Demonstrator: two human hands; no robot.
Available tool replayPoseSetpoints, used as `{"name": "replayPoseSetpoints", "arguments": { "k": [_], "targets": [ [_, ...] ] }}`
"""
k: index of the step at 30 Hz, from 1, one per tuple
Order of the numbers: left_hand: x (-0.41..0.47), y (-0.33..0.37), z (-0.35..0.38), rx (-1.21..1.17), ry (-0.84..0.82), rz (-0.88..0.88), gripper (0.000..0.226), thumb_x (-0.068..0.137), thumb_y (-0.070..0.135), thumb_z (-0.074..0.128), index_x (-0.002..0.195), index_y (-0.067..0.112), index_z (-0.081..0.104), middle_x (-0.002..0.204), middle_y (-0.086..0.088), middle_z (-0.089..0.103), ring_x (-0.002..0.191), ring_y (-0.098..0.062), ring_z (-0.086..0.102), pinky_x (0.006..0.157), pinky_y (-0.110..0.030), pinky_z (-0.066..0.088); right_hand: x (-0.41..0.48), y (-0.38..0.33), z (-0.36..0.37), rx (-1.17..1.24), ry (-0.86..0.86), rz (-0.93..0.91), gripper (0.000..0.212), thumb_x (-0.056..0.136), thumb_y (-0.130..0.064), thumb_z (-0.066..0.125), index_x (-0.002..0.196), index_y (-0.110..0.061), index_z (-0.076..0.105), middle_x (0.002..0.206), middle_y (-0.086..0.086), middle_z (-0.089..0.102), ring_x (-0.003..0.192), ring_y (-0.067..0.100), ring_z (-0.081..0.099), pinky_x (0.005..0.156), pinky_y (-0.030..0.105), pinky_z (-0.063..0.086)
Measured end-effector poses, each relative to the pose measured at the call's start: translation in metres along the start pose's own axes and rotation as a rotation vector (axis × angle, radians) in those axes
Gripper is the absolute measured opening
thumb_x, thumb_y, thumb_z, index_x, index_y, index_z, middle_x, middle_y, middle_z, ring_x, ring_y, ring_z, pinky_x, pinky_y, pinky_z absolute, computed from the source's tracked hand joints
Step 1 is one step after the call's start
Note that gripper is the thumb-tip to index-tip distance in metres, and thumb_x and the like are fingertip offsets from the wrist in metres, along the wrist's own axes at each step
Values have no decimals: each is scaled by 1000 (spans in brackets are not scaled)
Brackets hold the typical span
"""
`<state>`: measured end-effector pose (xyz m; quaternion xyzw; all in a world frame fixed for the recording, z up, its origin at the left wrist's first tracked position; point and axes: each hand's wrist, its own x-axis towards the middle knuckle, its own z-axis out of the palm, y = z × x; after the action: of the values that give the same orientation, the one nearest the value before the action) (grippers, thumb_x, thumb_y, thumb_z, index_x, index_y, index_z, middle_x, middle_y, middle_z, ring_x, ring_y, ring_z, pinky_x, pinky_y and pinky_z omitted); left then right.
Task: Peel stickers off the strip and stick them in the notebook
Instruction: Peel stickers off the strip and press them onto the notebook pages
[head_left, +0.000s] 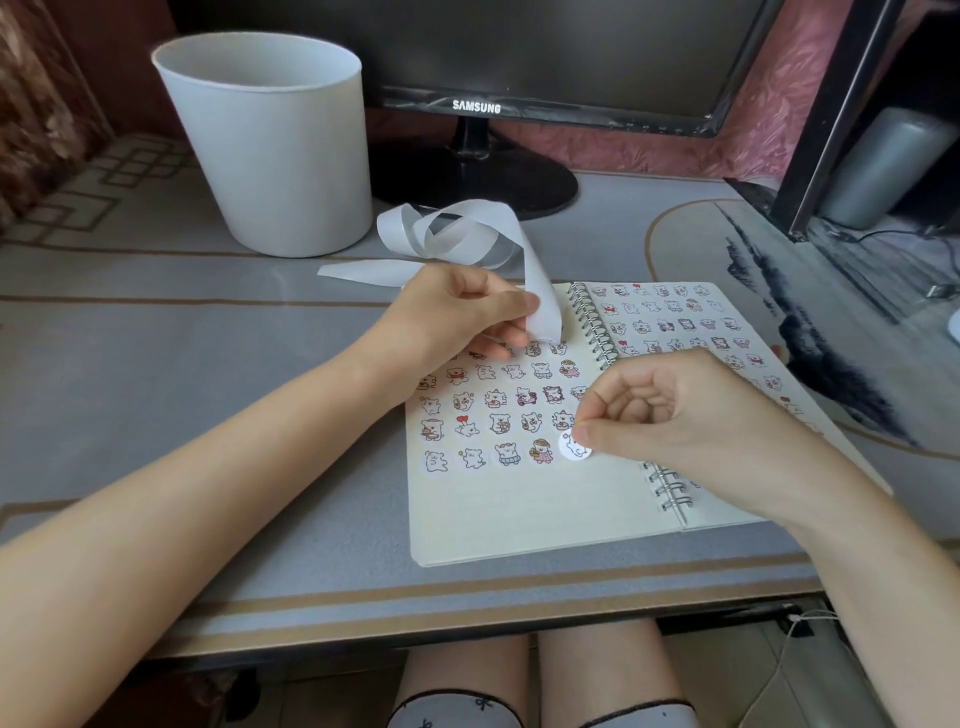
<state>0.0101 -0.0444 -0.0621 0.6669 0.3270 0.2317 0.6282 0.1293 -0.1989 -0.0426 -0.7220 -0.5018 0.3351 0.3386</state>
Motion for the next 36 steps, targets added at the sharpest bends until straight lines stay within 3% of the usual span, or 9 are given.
{"name": "replayPoseSetpoints", "arguments": {
  "k": [13, 18, 27, 34, 36],
  "targets": [
    [-1, 1, 0, 2, -5, 9, 12, 88, 13, 64, 86, 2, 68, 73, -12, 69, 49, -5, 61, 53, -13, 51, 1, 2, 2, -53, 8, -5, 6, 73, -13, 76, 71, -14, 70, 60, -4, 57, 52, 3, 44, 53, 17, 38],
    [0, 0, 0, 3, -6, 11, 15, 88, 14, 65, 89, 0, 68, 77, -15, 69, 52, -6, 62, 54, -14, 51, 2, 3, 1, -71, 6, -11, 6, 73, -14, 75, 71, -15, 70, 59, -3, 56, 51, 5, 42, 53, 20, 36],
    [0, 0, 0, -1, -5, 13, 13, 88, 13, 65, 87, 1, 68, 74, -13, 68, 51, -6, 62, 54, -14, 52, 5, 4, 1, -81, -20, -20, 7, 74, -13, 75, 70, -16, 69, 53, -11, 55, 46, -1, 42, 48, 12, 34],
    [0, 0, 0, -2, -13, 16, 11, 88, 13, 64, 83, 3, 67, 72, -11, 68, 51, -6, 62, 53, -14, 50, 2, 2, 5, -193, 42, -35, 8, 75, -16, 74, 71, -18, 68, 45, -18, 52, 43, -1, 44, 49, 11, 33],
    [0, 0, 0, -3, -15, 17, 11, 88, 13, 64, 83, 3, 67, 72, -11, 68, 52, -6, 62, 53, -14, 51, 0, 0, 6, -256, 61, -39, 8, 76, -20, 74, 71, -21, 67, 45, -21, 52, 45, -2, 45, 53, 18, 37]
  ]
}}
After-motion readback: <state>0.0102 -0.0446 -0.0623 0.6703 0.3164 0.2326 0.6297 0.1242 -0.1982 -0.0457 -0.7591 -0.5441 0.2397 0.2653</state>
